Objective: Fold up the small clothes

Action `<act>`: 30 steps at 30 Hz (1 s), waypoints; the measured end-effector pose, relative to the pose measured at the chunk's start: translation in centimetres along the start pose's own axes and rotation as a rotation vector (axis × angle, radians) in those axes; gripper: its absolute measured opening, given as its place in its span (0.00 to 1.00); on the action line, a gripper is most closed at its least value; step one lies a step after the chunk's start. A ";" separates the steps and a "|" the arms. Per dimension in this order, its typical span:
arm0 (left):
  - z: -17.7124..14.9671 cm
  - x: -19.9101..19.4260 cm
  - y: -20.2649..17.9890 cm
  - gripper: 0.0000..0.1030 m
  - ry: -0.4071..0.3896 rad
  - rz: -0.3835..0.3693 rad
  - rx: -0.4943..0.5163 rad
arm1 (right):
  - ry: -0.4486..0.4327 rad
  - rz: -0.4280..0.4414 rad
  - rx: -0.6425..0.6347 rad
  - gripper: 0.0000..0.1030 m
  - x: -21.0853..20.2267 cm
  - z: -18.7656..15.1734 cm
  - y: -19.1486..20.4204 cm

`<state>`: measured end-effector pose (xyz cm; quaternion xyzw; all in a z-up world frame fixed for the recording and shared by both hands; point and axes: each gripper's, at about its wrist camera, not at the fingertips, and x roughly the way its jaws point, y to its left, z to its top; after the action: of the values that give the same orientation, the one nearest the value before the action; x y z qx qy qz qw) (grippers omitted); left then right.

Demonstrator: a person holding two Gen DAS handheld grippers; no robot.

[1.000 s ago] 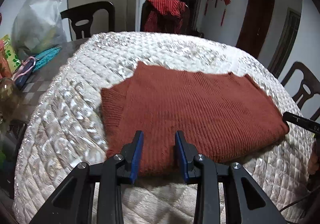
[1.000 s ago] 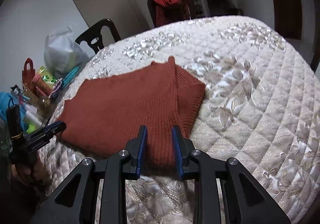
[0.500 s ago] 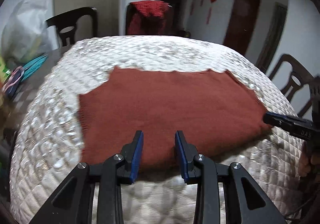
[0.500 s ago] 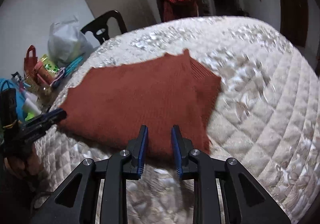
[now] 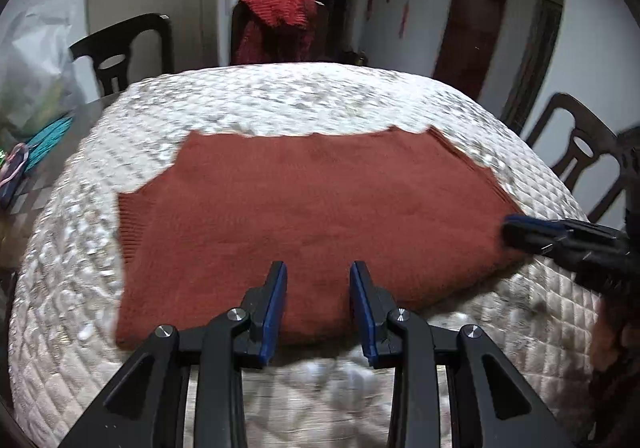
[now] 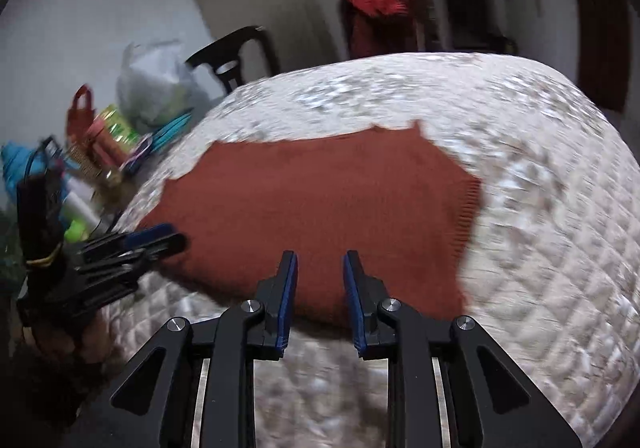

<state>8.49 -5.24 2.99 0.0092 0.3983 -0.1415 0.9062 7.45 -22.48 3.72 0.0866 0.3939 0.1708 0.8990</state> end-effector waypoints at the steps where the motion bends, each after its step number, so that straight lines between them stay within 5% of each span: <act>1: -0.1 0.4 -0.5 0.34 0.009 -0.009 0.011 | 0.024 0.001 -0.014 0.23 0.9 -0.2 0.4; 3: -0.6 1.5 -1.1 0.37 0.040 -0.010 0.027 | 0.081 -0.017 -0.035 0.23 2.5 -0.7 0.5; 9: -0.9 0.0 -0.5 0.37 0.016 0.020 0.013 | 0.007 -0.036 -0.014 0.24 -0.1 -0.8 -0.4; 14: -1.0 -0.8 2.3 0.37 -0.023 0.145 -0.063 | 0.019 -0.114 0.092 0.24 -0.3 -1.3 -3.7; 17: -1.4 -0.6 4.0 0.37 -0.010 0.221 -0.099 | 0.009 -0.081 0.134 0.24 -0.5 -1.7 -4.6; 30: -2.4 -0.6 5.7 0.38 0.008 0.194 -0.157 | 0.011 -0.087 0.171 0.24 -1.6 -2.7 -5.0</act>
<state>7.88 0.64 1.28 -0.0225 0.4090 -0.0214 0.9120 5.69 -27.65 1.52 0.1447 0.4155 0.0980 0.8926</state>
